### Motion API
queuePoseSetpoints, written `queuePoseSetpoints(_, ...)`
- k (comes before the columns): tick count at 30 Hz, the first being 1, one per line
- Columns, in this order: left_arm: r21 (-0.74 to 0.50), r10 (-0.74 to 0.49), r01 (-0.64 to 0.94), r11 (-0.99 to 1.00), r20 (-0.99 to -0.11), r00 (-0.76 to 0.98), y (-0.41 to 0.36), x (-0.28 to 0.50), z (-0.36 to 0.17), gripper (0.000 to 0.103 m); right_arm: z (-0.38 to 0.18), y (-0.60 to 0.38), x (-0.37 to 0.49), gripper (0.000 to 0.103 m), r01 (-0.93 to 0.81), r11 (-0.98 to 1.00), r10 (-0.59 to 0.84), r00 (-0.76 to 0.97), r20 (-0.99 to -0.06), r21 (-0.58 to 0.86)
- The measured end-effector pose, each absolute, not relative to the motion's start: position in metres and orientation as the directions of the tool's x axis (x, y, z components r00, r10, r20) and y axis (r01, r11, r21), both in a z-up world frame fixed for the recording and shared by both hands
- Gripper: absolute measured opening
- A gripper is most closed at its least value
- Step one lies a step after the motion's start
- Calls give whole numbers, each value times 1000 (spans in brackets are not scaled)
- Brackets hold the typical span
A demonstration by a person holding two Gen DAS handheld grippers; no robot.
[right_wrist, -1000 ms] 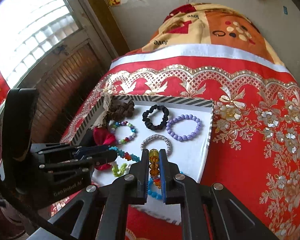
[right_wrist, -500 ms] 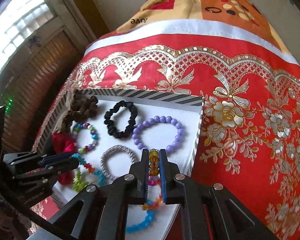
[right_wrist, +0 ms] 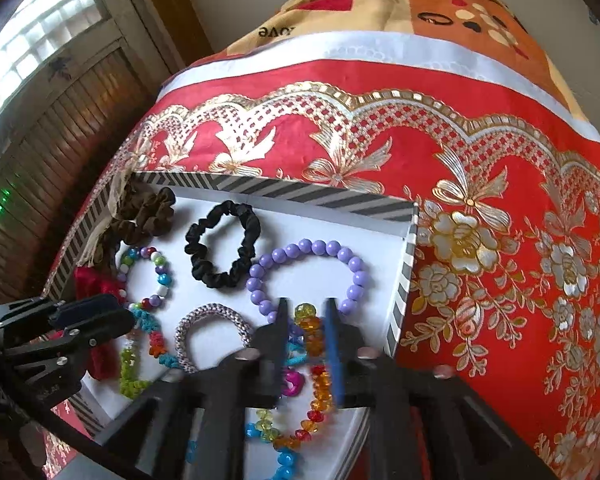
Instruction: Organize jewelry
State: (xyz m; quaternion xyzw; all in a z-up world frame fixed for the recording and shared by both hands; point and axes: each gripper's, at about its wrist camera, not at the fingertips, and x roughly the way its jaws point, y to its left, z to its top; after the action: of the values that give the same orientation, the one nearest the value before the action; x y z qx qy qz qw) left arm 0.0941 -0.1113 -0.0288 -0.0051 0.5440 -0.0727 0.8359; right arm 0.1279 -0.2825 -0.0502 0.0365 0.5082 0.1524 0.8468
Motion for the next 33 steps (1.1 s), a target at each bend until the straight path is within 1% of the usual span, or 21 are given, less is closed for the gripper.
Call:
queuePoseSetpoints(2, -95, -132, 110, 989, -907, 401, -110, 93, -28, 37, -47, -283, 125, 30, -220, 946, 313, 447, -838, 236)
queuePoseSetpoints(5, -108, -139, 98, 989, -906, 399, -108, 92, -26, 43, -41, -285, 119, 30, -215, 944, 324, 461, -826, 251)
queuePoseSetpoints(6, -109, -137, 93, 990, -906, 400, -107, 92, -25, 44, -39, -286, 116, 30, -213, 943, 329, 467, -821, 257)
queuePoseSetpoints(9, -98, -121, 78, 992, -906, 406, -105, 89, -22, 44, -29, -287, 105, 31, -205, 941, 336, 489, -805, 268)
queuePoseSetpoints(11, -86, -107, 69, 994, -903, 416, -103, 86, -18, 44, -23, -287, 96, 37, -193, 944, 329, 508, -796, 267)
queuePoseSetpoints(12, -82, -102, 66, 994, -901, 421, -102, 84, -16, 44, -19, -287, 91, 38, -186, 947, 322, 519, -792, 264)
queuePoseSetpoints(18, -62, -83, 62, 996, -892, 444, -98, 72, -5, 44, -6, -283, 64, 39, -152, 960, 281, 552, -785, 237)
queuePoseSetpoints(21, -50, -69, 54, 997, -890, 451, -96, 66, 1, 44, -1, -280, 52, 42, -127, 967, 252, 569, -783, 219)
queuePoseSetpoints(33, -19, -29, 25, 1000, -851, 524, -87, 36, 28, 44, 14, -256, 19, 43, -54, 985, 164, 610, -775, 165)
